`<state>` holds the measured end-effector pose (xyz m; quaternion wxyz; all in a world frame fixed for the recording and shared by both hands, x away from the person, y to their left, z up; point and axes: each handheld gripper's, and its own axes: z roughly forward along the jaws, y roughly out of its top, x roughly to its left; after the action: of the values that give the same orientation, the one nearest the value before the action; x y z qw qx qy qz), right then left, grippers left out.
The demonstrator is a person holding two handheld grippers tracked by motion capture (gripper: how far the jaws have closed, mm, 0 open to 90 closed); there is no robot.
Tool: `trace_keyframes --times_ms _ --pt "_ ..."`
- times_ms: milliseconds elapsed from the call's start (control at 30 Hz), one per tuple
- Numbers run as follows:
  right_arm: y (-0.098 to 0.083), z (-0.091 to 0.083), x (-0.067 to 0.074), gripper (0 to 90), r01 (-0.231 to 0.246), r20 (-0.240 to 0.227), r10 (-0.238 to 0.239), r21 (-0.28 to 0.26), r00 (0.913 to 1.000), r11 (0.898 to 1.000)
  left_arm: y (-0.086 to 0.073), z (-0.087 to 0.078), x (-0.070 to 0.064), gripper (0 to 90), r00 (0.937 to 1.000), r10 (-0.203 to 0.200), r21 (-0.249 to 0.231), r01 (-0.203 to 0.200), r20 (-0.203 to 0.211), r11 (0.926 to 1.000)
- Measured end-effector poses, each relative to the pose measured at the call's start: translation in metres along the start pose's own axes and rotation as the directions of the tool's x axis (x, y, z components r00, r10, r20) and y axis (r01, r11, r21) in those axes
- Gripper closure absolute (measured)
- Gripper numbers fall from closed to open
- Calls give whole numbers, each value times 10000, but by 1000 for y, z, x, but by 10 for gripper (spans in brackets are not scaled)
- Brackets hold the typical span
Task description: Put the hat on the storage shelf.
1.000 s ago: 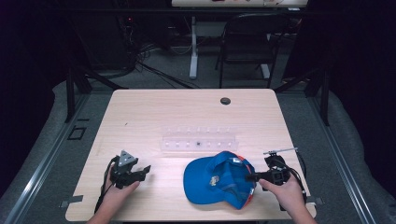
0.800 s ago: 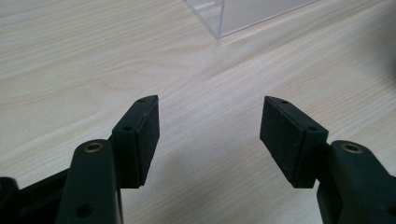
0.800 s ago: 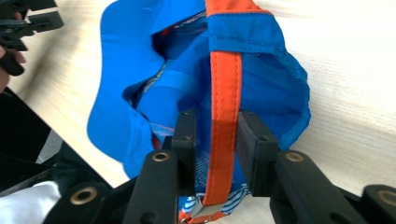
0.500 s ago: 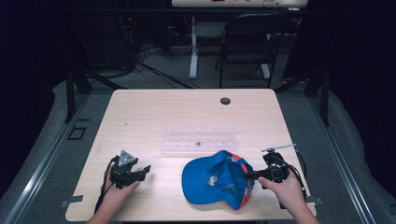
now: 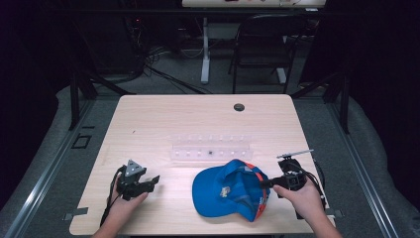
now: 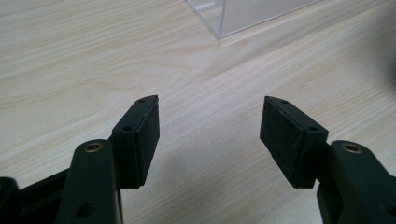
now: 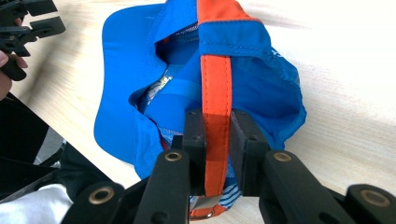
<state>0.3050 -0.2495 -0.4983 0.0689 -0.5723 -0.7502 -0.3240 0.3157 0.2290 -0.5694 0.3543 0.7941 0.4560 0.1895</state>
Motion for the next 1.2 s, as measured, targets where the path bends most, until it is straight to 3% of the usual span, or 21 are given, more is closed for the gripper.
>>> trace_keyframes --times_ms 433,533,1067,1200 --pt "18 -12 16 777 270 812 -288 233 9963 9994 0 0 0 385 10000 -3 -11 3 1 10000" --pt "26 -15 23 780 530 833 -581 620 9948 9967 0 0 0 385 10000 -18 -5 18 4 10000" --pt "54 -22 47 780 270 1300 -481 1597 9903 9868 0 0 0 385 10000 -38 -5 38 26 10000" --pt "59 -25 53 780 29 1485 -260 1533 9886 9882 0 -1 1 385 10000 -20 -10 20 30 10000"
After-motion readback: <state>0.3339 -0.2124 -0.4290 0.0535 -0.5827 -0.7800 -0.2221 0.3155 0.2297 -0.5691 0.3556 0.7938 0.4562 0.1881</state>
